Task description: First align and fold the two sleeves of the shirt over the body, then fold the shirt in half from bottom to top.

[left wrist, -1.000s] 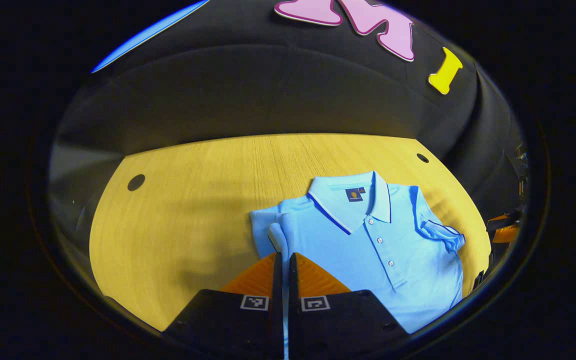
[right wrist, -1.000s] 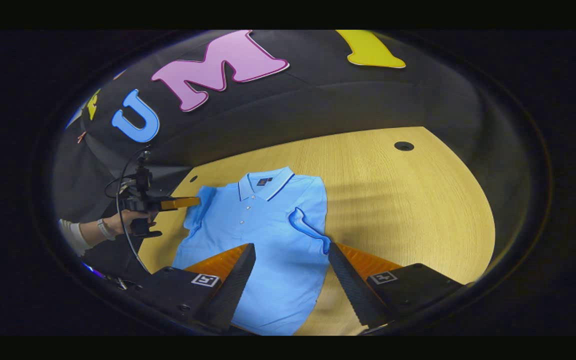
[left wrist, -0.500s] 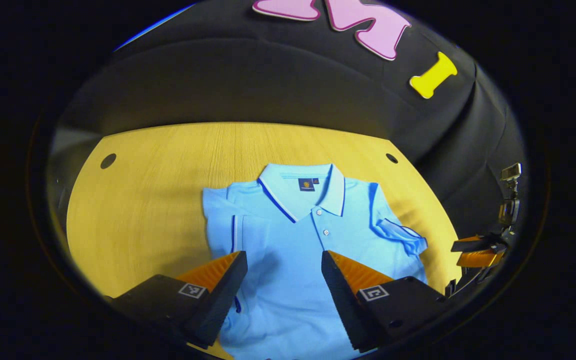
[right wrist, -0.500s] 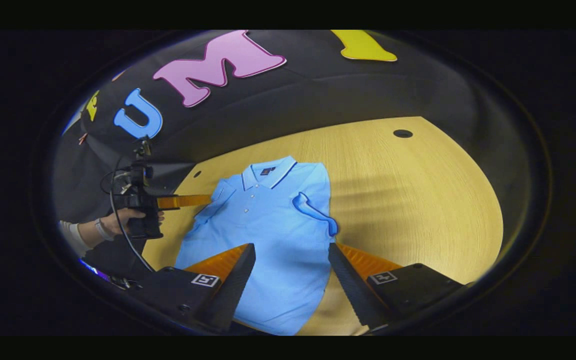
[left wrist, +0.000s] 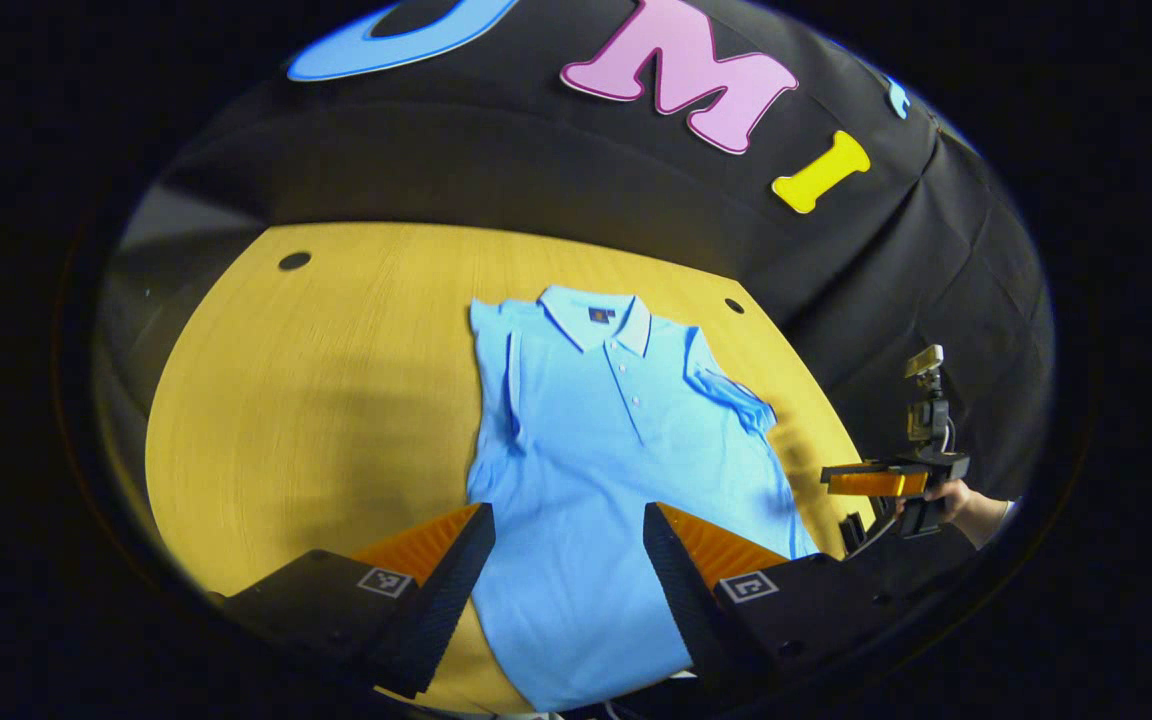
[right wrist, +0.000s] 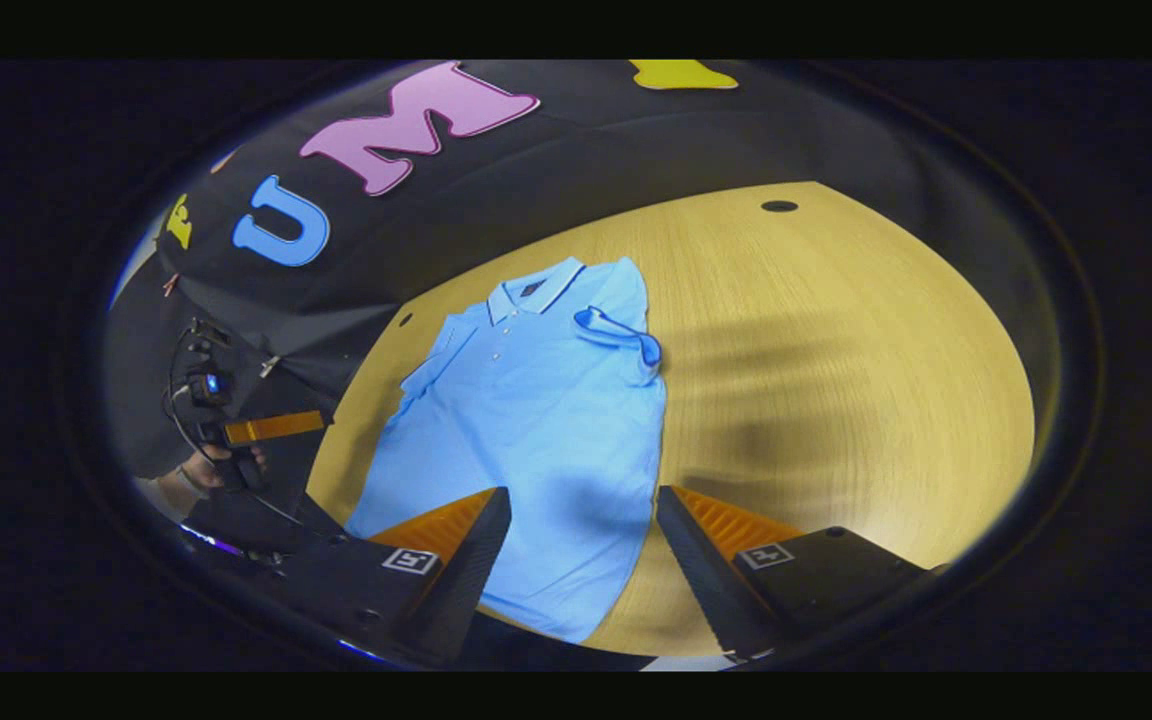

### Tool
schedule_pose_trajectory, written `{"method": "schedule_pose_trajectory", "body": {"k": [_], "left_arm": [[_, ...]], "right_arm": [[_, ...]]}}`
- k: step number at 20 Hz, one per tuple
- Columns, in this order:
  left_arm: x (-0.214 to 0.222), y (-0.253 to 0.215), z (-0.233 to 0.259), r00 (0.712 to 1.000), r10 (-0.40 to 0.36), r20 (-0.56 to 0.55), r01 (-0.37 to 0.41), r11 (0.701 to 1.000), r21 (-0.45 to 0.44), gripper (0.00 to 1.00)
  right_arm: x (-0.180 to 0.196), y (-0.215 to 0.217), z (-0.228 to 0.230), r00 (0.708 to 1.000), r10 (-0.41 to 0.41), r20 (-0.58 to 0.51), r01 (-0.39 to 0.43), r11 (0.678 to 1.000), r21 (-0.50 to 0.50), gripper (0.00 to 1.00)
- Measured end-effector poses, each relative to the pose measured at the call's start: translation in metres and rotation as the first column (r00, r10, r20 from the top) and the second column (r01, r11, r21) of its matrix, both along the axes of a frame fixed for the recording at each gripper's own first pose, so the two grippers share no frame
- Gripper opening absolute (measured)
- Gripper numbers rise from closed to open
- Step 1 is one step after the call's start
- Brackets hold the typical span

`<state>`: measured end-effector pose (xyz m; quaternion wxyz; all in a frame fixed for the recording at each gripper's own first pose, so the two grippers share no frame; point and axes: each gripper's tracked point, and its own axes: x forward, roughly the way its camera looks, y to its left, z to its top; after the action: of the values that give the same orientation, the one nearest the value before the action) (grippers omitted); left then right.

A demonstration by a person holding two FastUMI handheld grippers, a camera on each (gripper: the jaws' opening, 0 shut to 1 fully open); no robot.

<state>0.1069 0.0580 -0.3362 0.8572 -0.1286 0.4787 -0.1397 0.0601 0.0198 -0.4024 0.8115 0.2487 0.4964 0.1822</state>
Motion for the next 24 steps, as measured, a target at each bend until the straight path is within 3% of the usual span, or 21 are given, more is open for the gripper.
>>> {"method": "schedule_pose_trajectory", "body": {"k": [4,7,8,9,16,23,24], "left_arm": [[-0.072,0.024,-0.025,0.993,0.058,-0.104,-0.062,0.998,-0.032,0.95],[-0.1,0.029,-0.036,0.982,0.099,-0.162,-0.113,0.99,-0.079,0.96],[-0.107,0.027,-0.04,0.978,0.104,-0.179,-0.123,0.988,-0.098,1.0],[-0.114,0.024,-0.042,0.975,0.103,-0.195,-0.127,0.985,-0.118,0.95],[-0.146,0.01,-0.061,0.963,0.013,-0.271,-0.064,0.981,-0.181,0.95],[-0.15,-0.006,-0.063,0.956,-0.021,-0.293,-0.054,0.967,-0.248,0.95],[-0.149,-0.007,-0.064,0.956,-0.017,-0.292,-0.06,0.966,-0.253,0.95]], "right_arm": [[-0.043,0.006,-0.008,0.997,-0.001,-0.082,0.008,0.997,0.083,0.92],[-0.062,0.005,-0.016,0.99,-0.017,-0.139,0.033,0.993,0.111,0.93],[-0.067,0.007,-0.018,0.987,-0.022,-0.158,0.043,0.99,0.132,0.92],[-0.072,0.009,-0.019,0.984,-0.026,-0.174,0.053,0.987,0.152,0.92],[-0.101,0.027,-0.02,0.968,-0.027,-0.251,0.09,0.966,0.243,0.92],[-0.115,0.055,-0.015,0.944,-0.029,-0.329,0.155,0.918,0.365,0.93],[-0.114,0.058,-0.015,0.939,-0.041,-0.341,0.178,0.908,0.38,0.84]]}}
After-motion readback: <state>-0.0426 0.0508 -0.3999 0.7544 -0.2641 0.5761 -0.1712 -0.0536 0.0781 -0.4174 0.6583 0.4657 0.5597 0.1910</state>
